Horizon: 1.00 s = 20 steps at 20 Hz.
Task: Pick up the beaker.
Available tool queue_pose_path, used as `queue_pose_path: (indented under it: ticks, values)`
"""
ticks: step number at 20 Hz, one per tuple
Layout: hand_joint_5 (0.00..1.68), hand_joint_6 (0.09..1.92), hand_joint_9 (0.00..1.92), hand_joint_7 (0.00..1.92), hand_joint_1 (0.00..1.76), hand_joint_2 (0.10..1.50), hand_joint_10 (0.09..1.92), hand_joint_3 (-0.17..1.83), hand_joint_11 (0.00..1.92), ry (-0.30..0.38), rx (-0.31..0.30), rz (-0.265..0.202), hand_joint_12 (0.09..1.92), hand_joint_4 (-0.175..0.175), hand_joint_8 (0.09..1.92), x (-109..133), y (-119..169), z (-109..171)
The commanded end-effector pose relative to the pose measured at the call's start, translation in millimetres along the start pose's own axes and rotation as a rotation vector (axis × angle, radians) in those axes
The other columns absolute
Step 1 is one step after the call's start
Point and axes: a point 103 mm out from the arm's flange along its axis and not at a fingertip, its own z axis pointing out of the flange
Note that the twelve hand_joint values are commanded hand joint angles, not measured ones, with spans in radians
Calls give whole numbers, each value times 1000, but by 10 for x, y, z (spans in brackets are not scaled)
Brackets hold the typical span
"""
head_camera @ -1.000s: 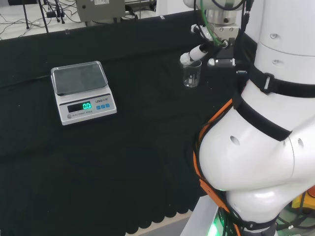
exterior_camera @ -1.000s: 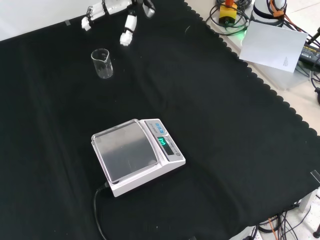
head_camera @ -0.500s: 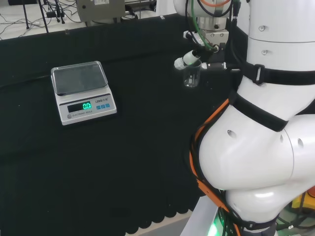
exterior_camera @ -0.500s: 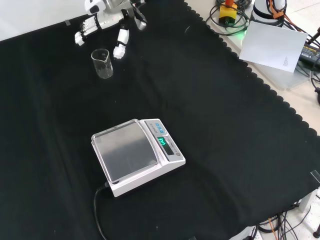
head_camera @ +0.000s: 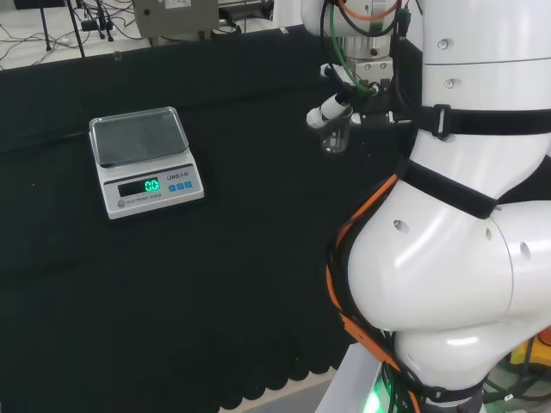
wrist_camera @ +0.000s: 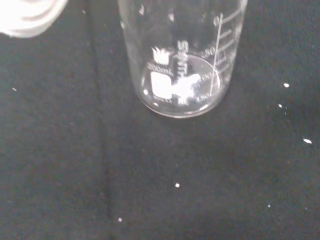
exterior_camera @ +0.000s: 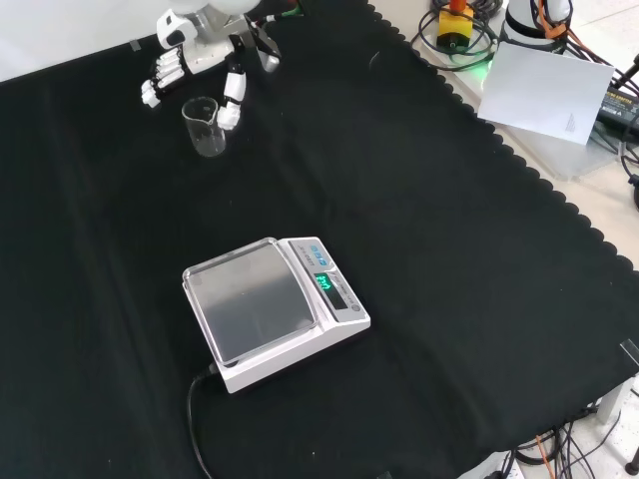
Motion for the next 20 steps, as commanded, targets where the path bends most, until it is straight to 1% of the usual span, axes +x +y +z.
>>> queue_pose_path:
  ticks: [1,2,4,5,7,8,9,11,12,14,16,17,18,20]
  values:
    - [11,87,43,5,678,701,828,66,0,-6,32,23,1248,104,346,-87,34,150]
    - [47,87,67,26,695,706,833,68,0,-4,19,23,1298,104,400,-92,31,166]
    - [194,87,208,157,778,717,823,98,0,5,-2,23,1481,103,570,-81,25,196]
    - [263,87,294,227,813,719,812,121,36,10,-24,23,1529,101,641,-73,17,207]
    - [394,87,515,390,866,699,750,214,202,20,-59,25,1526,97,733,-54,8,227]
    - [486,145,641,491,890,678,709,288,322,28,-78,30,1481,100,769,-42,11,243]
    - [551,297,756,594,912,652,667,371,435,32,-91,35,1427,107,802,-26,18,260]
    - [612,649,911,746,946,614,622,499,594,40,-114,41,1342,125,860,1,36,288]
    - [653,770,970,810,959,611,616,540,657,51,-137,45,1310,138,889,25,59,308]
    - [751,878,1055,908,973,618,605,590,744,62,-155,45,1263,163,932,54,90,327]
    - [942,922,1124,1002,1017,828,597,388,796,60,-161,42,1241,173,960,80,119,354]
    - [991,923,1145,1031,1029,895,594,306,811,61,-164,42,1234,175,967,90,127,356]
    - [1025,909,1164,1059,1038,934,591,249,824,58,-163,40,1228,175,970,94,133,334]
    - [1055,891,1186,1090,1047,965,589,198,839,55,-164,39,1222,175,974,95,125,274]
